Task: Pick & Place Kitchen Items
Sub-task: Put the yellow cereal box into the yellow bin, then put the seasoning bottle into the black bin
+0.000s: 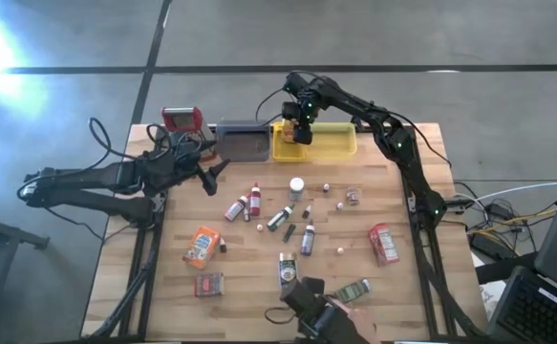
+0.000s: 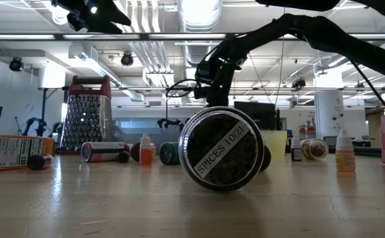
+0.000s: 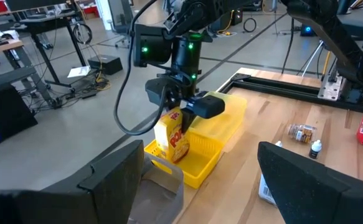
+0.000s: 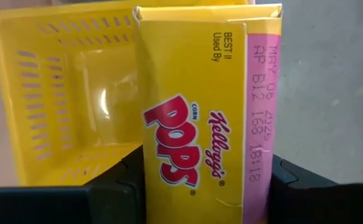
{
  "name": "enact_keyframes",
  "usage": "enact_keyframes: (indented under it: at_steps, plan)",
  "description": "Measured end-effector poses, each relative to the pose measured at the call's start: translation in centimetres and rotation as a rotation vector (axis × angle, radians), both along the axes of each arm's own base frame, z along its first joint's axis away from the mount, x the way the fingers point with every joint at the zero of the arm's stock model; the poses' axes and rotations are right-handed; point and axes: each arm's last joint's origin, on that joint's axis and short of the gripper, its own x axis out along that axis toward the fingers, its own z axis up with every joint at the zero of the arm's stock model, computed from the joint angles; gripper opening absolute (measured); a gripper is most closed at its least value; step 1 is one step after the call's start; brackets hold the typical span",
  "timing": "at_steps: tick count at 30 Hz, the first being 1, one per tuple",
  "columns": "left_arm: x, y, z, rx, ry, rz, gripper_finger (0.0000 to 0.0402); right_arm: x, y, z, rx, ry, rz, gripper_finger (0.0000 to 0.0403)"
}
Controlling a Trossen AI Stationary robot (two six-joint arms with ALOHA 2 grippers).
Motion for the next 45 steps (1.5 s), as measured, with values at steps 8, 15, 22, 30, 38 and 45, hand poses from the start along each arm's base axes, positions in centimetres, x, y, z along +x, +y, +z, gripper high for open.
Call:
enact_keyframes:
  at_steps: [8,15,22,30,38,45]
  plan:
    - [0.0,0.0,0.0,0.0,0.0,0.0,0.0319,0.1,-0.1,0.1,-0.009,-0.01,0.001,0.0217]
    - [0.0,0.0,0.0,0.001,0.001,0.0,0.0319,0.0,0.2,1.1,-0.022,-0.023,0.008,0.0244]
    - [0.0,0.0,0.0,0.002,0.002,-0.001,0.0319,-0.3,0.9,4.2,-0.063,-0.067,0.016,0.0259]
    - [0.0,0.0,0.0,0.002,0.001,-0.001,0.0319,-1.6,2.5,9.0,-0.132,-0.098,-0.011,0.0249]
    - [0.0,0.0,0.0,0.002,0.001,-0.001,0.0319,-4.2,4.5,14.1,-0.177,-0.158,-0.051,0.0224]
    - [0.0,0.0,0.0,-0.001,-0.001,0.001,0.0319,-7.3,7.5,18.8,-0.181,-0.222,-0.113,0.021]
